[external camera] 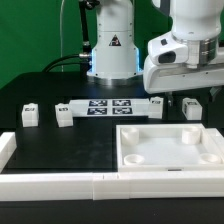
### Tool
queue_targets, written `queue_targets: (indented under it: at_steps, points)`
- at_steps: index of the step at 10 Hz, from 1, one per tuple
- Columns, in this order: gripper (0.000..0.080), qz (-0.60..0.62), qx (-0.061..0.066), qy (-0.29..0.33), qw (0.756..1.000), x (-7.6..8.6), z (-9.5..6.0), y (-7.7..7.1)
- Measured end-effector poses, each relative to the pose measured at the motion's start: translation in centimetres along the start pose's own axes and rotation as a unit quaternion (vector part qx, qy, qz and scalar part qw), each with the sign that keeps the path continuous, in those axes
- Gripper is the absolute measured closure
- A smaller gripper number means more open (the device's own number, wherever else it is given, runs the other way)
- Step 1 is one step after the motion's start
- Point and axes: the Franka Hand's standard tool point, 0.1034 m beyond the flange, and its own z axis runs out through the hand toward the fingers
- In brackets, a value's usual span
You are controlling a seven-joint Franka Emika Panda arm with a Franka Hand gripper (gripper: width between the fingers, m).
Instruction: Assemble one leg
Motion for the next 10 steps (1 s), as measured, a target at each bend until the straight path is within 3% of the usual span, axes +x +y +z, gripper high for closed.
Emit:
queue_targets:
  at_steps: [4, 8, 9, 10]
  points:
    - [0.0151, 0.006, -0.001, -0.133, 0.991, -1.0, 0.9, -0.3]
    - [0.0151, 0.004, 0.000, -0.306, 0.952, -2.3, 2.3, -1.0]
    - [0.0151, 0.004, 0.003, -0.288, 0.958, -1.5, 2.6, -1.1]
    - [0.0151, 0.004, 0.002, -0.289, 0.957, -1.8, 2.7, -1.1]
